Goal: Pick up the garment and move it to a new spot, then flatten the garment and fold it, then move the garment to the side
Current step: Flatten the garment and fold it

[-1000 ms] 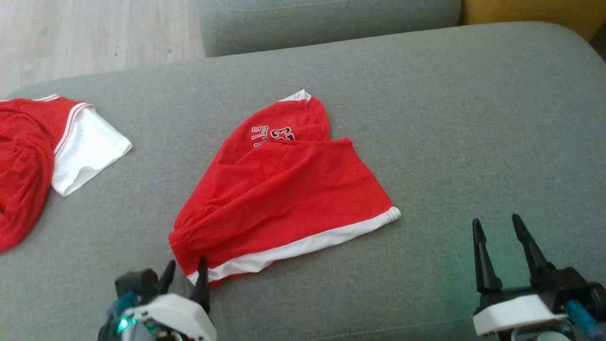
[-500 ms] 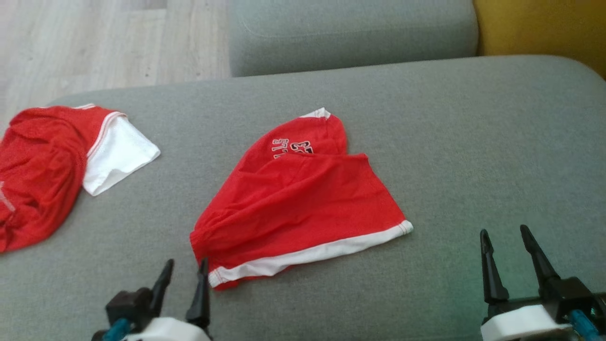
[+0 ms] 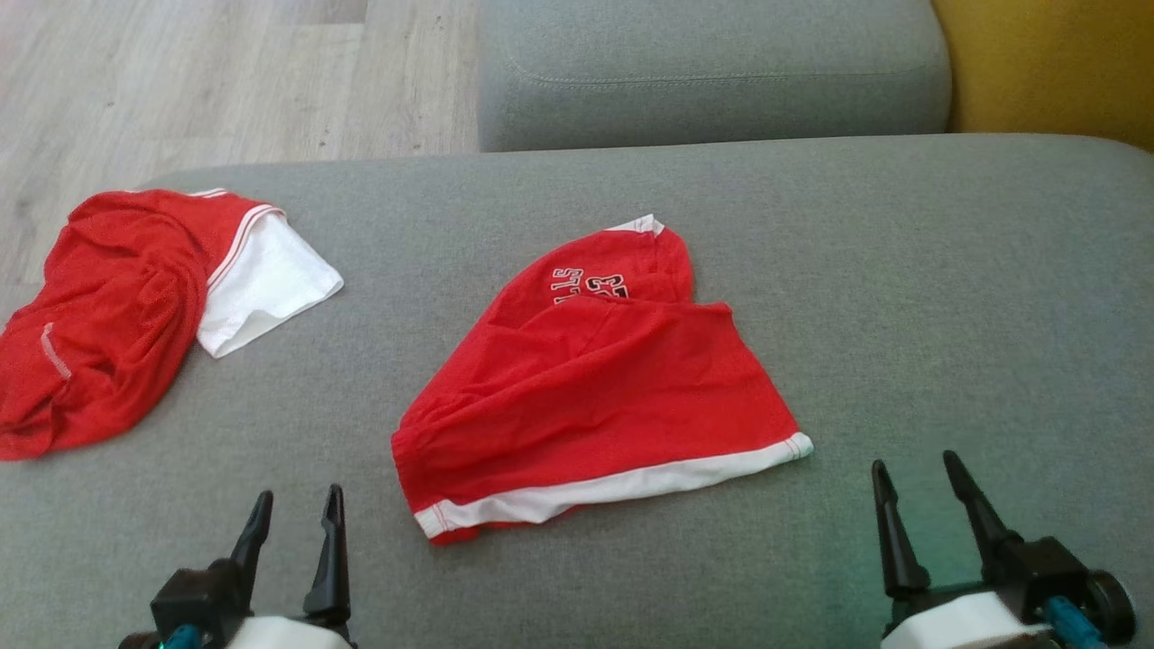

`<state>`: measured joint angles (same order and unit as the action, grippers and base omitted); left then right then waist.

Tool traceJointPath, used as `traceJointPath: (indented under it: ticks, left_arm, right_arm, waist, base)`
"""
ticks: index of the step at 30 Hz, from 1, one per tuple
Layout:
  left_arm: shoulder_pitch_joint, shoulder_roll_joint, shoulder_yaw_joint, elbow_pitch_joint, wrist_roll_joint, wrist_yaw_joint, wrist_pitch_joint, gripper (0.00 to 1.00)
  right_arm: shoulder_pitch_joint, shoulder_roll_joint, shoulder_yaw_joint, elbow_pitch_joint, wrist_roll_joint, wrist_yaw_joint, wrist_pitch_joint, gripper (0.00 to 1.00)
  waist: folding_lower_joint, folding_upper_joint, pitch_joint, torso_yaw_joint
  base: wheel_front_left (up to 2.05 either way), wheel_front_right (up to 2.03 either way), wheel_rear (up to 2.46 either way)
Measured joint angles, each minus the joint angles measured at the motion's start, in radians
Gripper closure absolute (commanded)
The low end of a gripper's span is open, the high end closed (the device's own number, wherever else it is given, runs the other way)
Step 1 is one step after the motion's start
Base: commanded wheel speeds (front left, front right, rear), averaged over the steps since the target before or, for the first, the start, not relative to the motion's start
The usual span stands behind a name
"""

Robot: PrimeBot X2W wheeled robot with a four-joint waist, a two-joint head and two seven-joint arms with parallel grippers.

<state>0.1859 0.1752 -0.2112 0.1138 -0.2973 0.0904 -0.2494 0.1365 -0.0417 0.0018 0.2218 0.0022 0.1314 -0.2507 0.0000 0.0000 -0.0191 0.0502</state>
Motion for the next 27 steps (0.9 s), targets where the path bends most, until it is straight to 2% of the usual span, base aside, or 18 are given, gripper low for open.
traceJointPath:
  ticks: [9, 16, 21, 27]
  left_arm:
    - [0.000, -0.062, 0.089, 0.035, 0.070, -0.091, 0.000, 0.00]
    - [-0.001, -0.087, 0.128, 0.053, 0.101, -0.128, 0.000, 0.00]
    - [-0.002, -0.099, 0.132, 0.066, 0.111, -0.154, 0.000, 0.00]
    - [-0.007, -0.114, 0.082, 0.177, 0.037, -0.195, 0.009, 0.00]
  right_arm:
    - [-0.001, 0.000, 0.021, 0.014, 0.008, 0.000, 0.000, 0.00]
    - [-0.001, 0.000, 0.021, 0.018, 0.010, 0.000, 0.000, 0.00]
    - [-0.001, 0.000, 0.024, 0.018, 0.010, 0.000, 0.000, 0.00]
    - [-0.023, 0.000, 0.054, 0.031, 0.035, 0.000, 0.000, 0.00]
  waist:
    - [0.0000, 0.0000, 0.002, 0.003]
    - [0.0000, 0.0000, 0.002, -0.001]
    - [0.0000, 0.0000, 0.002, -0.003]
    - [0.0000, 0.0000, 0.011, -0.007]
  base:
    - [0.00, 0.00, 0.00]
    - [0.00, 0.00, 0.00]
    - [0.00, 0.00, 0.00]
    - [0.00, 0.00, 0.00]
